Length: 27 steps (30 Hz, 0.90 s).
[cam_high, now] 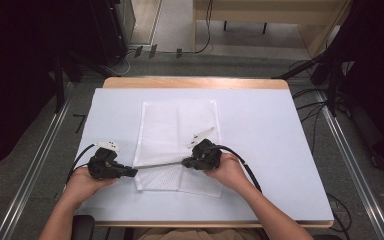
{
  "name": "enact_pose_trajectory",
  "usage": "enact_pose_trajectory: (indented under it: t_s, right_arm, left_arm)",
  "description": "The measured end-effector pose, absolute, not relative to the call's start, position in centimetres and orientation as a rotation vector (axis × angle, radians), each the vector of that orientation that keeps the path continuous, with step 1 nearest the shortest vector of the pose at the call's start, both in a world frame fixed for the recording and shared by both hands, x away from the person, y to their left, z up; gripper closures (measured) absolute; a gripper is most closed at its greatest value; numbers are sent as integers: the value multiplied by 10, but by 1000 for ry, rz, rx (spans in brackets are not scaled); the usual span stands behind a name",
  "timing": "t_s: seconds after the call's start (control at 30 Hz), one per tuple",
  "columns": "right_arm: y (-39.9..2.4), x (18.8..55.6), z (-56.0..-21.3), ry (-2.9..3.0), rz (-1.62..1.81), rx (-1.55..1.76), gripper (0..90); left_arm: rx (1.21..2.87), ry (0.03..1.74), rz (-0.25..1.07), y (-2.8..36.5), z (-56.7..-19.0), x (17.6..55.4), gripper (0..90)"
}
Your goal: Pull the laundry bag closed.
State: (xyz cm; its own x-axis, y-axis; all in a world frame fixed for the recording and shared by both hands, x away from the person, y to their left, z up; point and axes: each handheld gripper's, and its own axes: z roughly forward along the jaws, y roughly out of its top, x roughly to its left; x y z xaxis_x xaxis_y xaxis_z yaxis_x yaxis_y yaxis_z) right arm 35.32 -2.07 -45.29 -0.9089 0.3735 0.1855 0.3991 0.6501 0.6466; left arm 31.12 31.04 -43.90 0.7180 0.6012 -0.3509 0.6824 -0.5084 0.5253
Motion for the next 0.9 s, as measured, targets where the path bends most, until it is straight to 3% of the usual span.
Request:
enact_pose_trajectory:
  t_s: [0.9]
  right_arm:
    - [-45, 351, -452, -2820, -1093, -717, 884]
  left_arm:
    - [2255, 988, -172, 314, -439, 312, 874]
